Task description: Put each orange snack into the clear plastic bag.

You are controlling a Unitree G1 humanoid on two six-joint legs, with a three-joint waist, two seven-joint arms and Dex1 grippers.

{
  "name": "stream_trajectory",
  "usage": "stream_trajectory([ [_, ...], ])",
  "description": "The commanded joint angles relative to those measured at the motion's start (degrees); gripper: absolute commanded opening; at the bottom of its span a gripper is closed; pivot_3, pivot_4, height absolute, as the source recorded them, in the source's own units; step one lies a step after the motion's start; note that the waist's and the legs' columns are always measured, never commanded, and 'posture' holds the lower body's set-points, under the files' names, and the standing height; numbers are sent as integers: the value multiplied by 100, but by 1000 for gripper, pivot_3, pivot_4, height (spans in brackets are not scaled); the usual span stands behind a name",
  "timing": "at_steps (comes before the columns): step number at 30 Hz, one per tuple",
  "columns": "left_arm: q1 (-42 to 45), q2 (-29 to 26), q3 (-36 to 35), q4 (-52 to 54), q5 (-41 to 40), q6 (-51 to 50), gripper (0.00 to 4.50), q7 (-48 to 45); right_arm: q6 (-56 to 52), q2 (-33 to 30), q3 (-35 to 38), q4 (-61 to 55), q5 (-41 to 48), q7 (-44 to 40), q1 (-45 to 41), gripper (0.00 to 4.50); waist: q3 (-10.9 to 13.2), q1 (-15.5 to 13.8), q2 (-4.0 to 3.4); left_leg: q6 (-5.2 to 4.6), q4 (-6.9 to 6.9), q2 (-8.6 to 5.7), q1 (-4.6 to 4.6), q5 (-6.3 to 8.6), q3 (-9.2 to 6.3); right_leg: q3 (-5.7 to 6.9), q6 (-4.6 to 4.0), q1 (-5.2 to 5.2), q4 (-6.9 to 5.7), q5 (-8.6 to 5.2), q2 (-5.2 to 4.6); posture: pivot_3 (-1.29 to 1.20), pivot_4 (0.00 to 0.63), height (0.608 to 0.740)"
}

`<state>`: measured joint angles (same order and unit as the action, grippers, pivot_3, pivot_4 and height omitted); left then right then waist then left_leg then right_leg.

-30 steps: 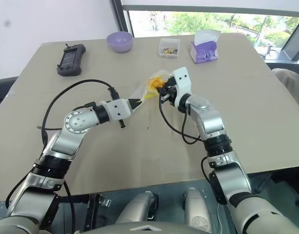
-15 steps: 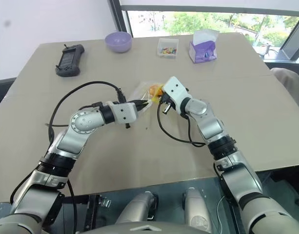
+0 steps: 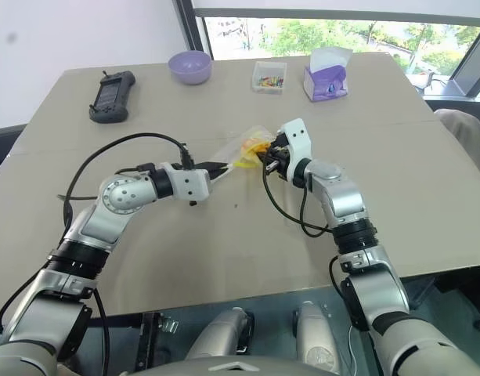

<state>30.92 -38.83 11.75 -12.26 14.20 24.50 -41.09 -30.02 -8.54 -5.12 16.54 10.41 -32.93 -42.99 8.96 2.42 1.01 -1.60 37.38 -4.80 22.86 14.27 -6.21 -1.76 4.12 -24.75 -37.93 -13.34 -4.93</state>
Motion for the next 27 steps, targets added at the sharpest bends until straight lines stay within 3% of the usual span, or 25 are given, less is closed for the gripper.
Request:
stream_trajectory([
  [1,95,31,-14,80,-144,81,0,-79,-78,-29,275,-243,138,201,-55,364,0,0,0,0,0,0,0,0,0,0,0,0,0,0,0,0,150,740],
  [11,346,408,237,86,-539,257,0,-596,-733,-598,414,-1683,174,469,716,364,0,-10,0,-1,2,-3,5,0,0,1,0,0,2,0,-4,0,150,740],
  [15,290,385,130,161,-648,129,0,-685,-569,-638,62,-1923,-117,606,857,364,0,34,-1,-1,1,3,1,0,3,-2,0,-1,-4,0,2,0,150,740],
  [22,146,361,58,302,-549,-28,0,-510,459,-324,-860,-1199,-1069,1038,786,364,0,3,0,-1,4,0,-2,0,3,-1,0,1,-5,0,1,0,150,740],
  [27,6,338,27,452,-492,-159,0,-381,1722,-783,-1847,-411,-2357,1150,650,364,0,-8,0,0,4,-3,0,0,2,0,0,2,0,0,0,0,150,740],
])
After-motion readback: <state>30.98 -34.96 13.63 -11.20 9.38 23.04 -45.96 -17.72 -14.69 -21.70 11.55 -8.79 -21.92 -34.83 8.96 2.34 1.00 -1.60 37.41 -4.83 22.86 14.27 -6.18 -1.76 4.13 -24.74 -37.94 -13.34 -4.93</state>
